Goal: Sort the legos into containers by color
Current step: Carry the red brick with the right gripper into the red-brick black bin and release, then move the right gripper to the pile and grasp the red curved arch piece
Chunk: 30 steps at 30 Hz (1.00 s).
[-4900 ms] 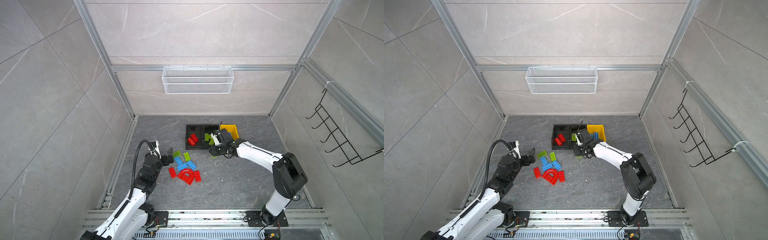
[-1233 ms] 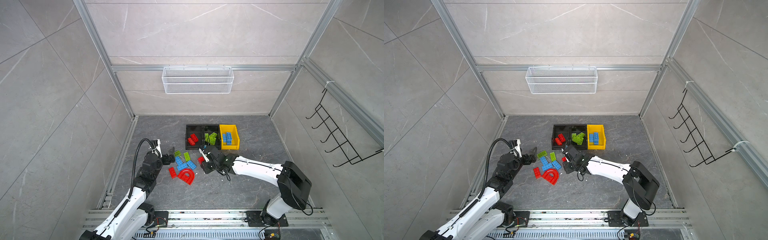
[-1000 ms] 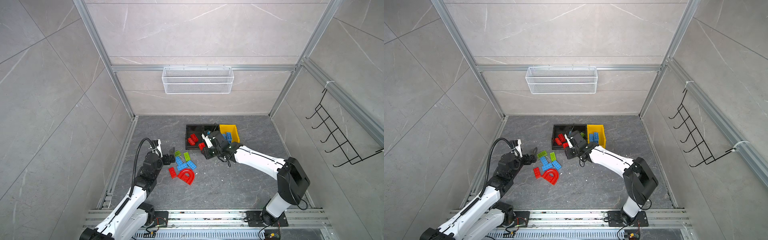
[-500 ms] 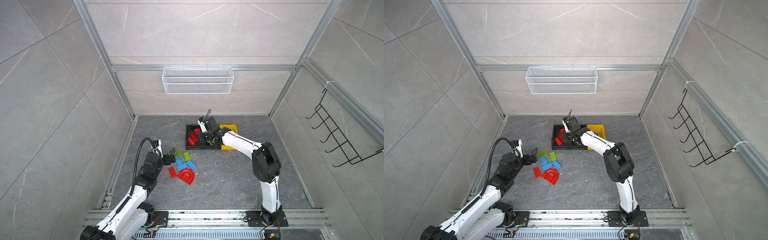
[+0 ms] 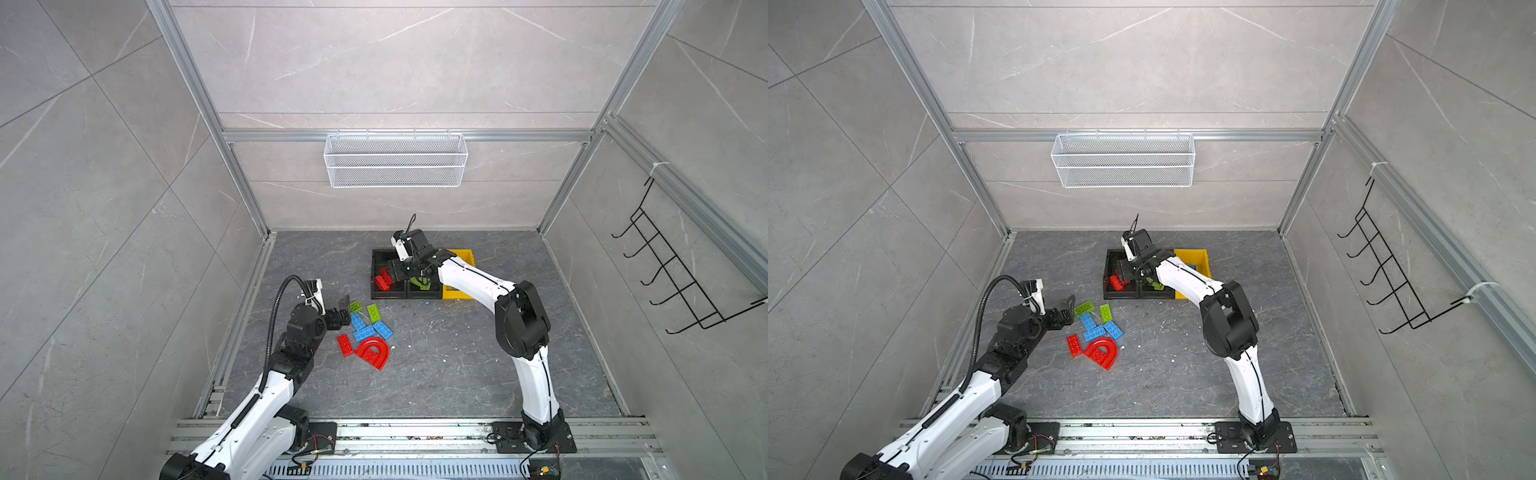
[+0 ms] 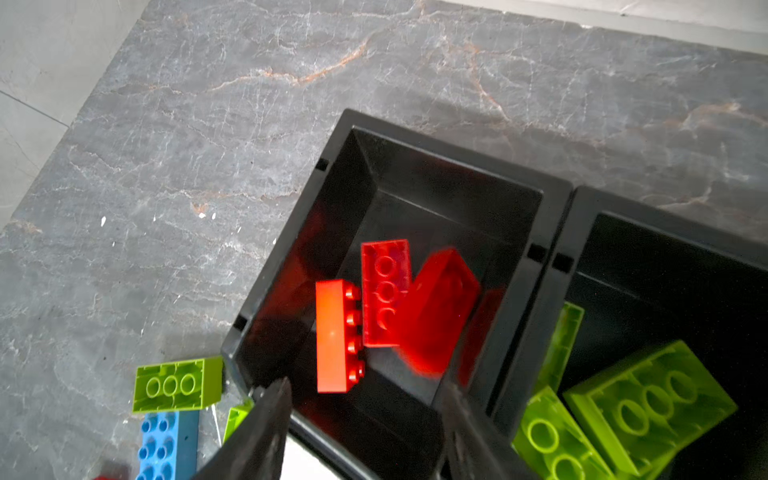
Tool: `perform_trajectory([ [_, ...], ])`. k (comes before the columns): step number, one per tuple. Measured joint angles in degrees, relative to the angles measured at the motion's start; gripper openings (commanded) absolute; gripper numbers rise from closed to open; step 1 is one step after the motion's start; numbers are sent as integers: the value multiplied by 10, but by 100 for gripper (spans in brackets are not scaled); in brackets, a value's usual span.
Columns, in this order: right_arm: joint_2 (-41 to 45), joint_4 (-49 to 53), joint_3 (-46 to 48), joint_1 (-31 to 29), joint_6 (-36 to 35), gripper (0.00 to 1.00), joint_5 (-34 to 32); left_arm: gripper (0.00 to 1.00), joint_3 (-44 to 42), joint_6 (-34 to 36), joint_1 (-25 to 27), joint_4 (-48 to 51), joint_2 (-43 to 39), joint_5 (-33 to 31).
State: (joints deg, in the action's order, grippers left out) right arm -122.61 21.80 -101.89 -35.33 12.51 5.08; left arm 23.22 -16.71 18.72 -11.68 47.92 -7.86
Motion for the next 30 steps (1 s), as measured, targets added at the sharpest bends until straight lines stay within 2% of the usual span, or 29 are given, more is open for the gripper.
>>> perform_trajectory([
  [5,95,13,80,-15,-12,61,12,100,-1,0,0,-1,-20,-11],
  [10,187,32,141,-91,-21,60,7,100,-20,-23,0,-3,-41,-56],
  [14,190,57,164,-161,-20,59,12,100,-52,-41,-5,-1,-84,-86],
  [18,166,80,173,-198,-18,58,23,100,-58,-65,-30,1,-106,-81],
  [23,138,86,173,-221,-16,57,22,100,-57,-110,-102,-3,-79,-21],
  [28,100,86,160,-243,-12,55,19,100,-58,-179,-222,-39,21,94],
  [30,82,86,155,-252,-12,54,14,100,-59,-198,-247,-48,54,125],
])
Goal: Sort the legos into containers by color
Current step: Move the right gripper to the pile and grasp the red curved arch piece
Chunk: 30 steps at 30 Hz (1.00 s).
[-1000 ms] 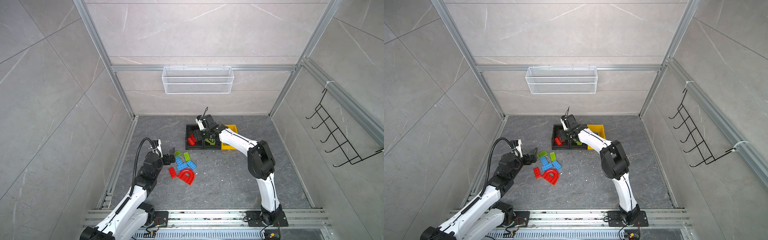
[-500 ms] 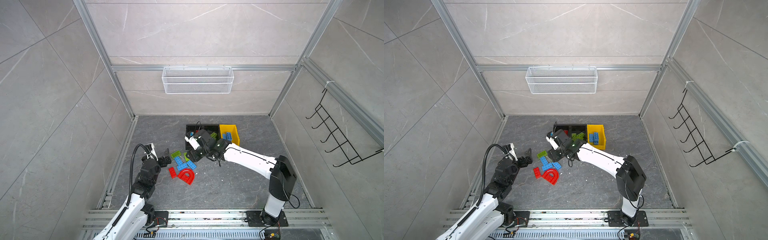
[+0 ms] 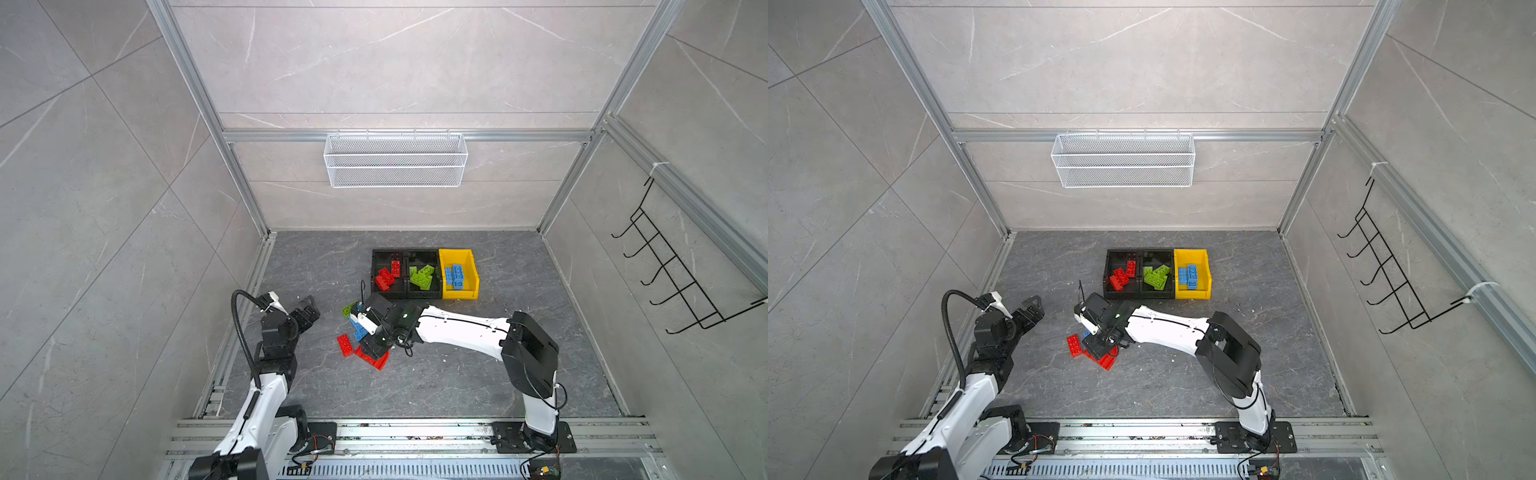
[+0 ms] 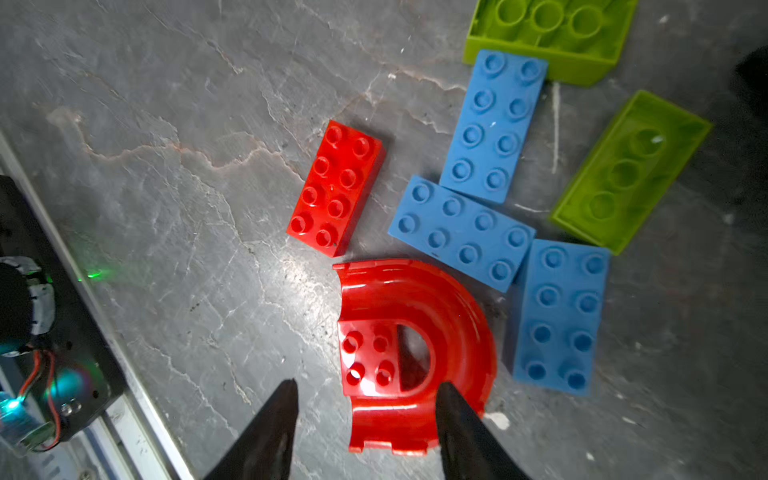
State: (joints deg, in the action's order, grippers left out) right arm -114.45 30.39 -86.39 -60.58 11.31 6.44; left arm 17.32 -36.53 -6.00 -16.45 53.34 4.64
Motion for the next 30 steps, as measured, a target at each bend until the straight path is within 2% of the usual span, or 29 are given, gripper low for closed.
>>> perform_trajectory([
  [7,-38,9,-21,-16,0,52,-14,100,-2,-25,-5,-22,18,60],
  [23,-108,71,-84,-35,0,46,-76,100,-2,-27,-5,-28,-17,63],
  [30,-108,80,-85,-40,0,32,-93,100,-2,-27,-5,-28,-17,63],
])
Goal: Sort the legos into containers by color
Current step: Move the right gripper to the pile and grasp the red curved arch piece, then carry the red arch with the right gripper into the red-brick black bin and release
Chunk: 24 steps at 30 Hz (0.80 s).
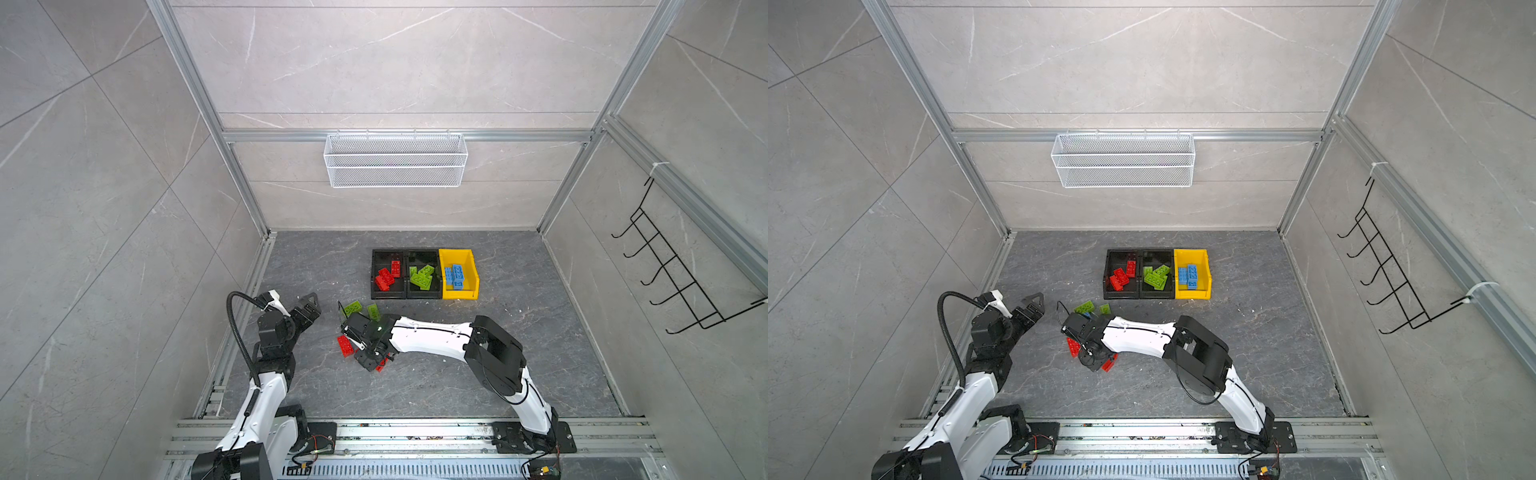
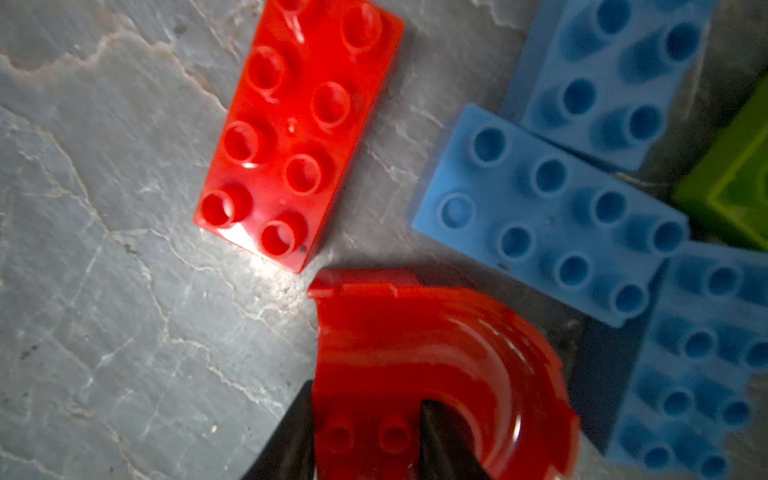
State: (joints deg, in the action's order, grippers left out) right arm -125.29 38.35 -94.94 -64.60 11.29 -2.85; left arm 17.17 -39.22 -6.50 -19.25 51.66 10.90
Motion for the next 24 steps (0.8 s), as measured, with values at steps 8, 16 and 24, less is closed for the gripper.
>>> perform_trajectory([
  [8,15,-21,24,0,7,20,1,100,0,0,0,1,-2,0],
  [16,126,-56,88,34,12,19,30,100,0,0,0,2,-3,2],
  [24,177,-128,74,170,15,19,75,100,0,2,0,0,-5,3],
])
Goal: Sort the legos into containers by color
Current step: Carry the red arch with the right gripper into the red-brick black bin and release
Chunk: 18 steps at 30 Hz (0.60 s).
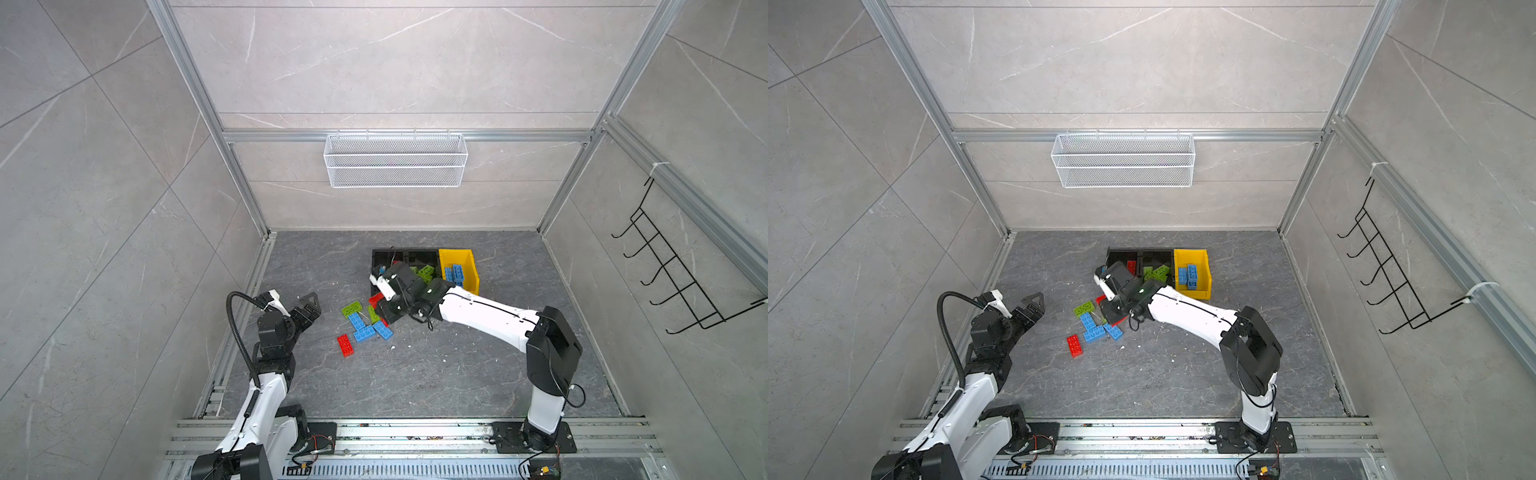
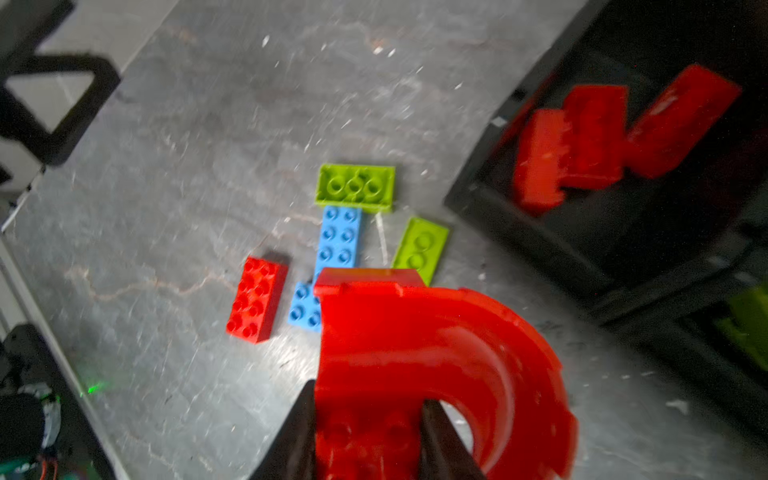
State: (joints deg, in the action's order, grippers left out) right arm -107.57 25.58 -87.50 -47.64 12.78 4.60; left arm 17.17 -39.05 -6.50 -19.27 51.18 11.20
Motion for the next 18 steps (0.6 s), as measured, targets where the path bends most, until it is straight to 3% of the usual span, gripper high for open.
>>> perform_trajectory([
  [13,-135,-41,-184,100,-3,19,41,100,0,5,0,0,-3,11],
  [18,-174,-62,-202,120,14,19,54,100,0,5,0,0,-3,11],
])
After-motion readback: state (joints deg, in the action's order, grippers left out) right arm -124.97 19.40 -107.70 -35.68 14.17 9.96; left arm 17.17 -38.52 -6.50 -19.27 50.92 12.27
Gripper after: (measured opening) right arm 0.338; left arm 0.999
